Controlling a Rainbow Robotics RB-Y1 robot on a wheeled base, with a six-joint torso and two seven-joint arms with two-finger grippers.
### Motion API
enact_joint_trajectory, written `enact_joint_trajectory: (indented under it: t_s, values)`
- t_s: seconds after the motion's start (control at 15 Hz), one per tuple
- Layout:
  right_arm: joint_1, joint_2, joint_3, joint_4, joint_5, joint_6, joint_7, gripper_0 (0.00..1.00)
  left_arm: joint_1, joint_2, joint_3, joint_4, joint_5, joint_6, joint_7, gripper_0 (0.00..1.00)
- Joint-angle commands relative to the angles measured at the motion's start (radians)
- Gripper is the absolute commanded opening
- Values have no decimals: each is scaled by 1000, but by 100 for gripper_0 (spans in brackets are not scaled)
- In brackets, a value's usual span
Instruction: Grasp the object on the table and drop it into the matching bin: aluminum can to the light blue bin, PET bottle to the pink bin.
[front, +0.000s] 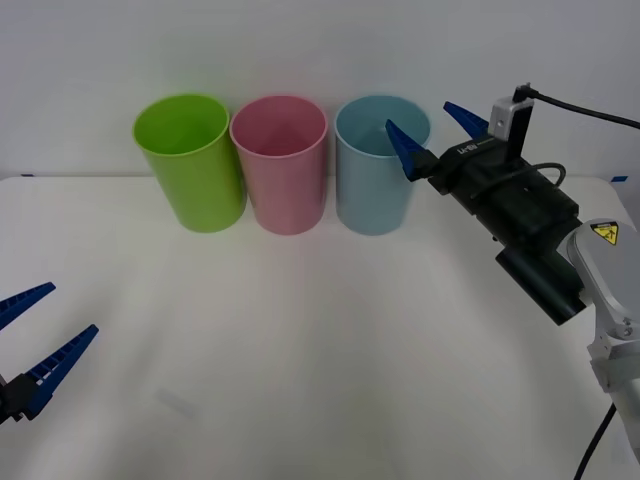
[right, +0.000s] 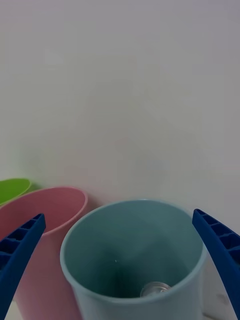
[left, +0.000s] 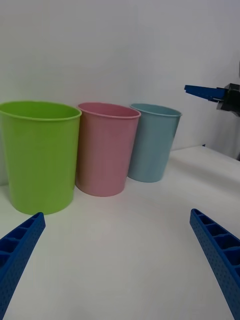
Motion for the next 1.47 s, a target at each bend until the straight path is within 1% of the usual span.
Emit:
enact_joint_trajectory:
  t_s: [0.07, 0.47, 0.53, 0.67, 0.87, 1.27, 1.47]
  values:
    - [92, -45, -8, -82, -32, -44, 11, 100, 0, 0, 0, 0, 0, 0, 0, 100]
    - [304, -60, -169, -162, -30, -337, 72, 100, 0, 0, 0, 0, 0, 0, 0, 100]
    - [327, -63, -184, -164, -29, -368, 97, 100, 0, 0, 0, 0, 0, 0, 0, 100]
    - [378, -65, -218, -164, -30, -402, 207, 100, 0, 0, 0, 0, 0, 0, 0, 100]
    - [438, -65, -265, -162, -30, -484, 300, 100, 0, 0, 0, 0, 0, 0, 0, 100]
    - [528, -63, -376, -159, -33, -658, 318, 100, 0, 0, 0, 0, 0, 0, 0, 100]
    - [528, -63, -443, -87, -50, -768, 333, 100, 0, 0, 0, 0, 0, 0, 0, 100]
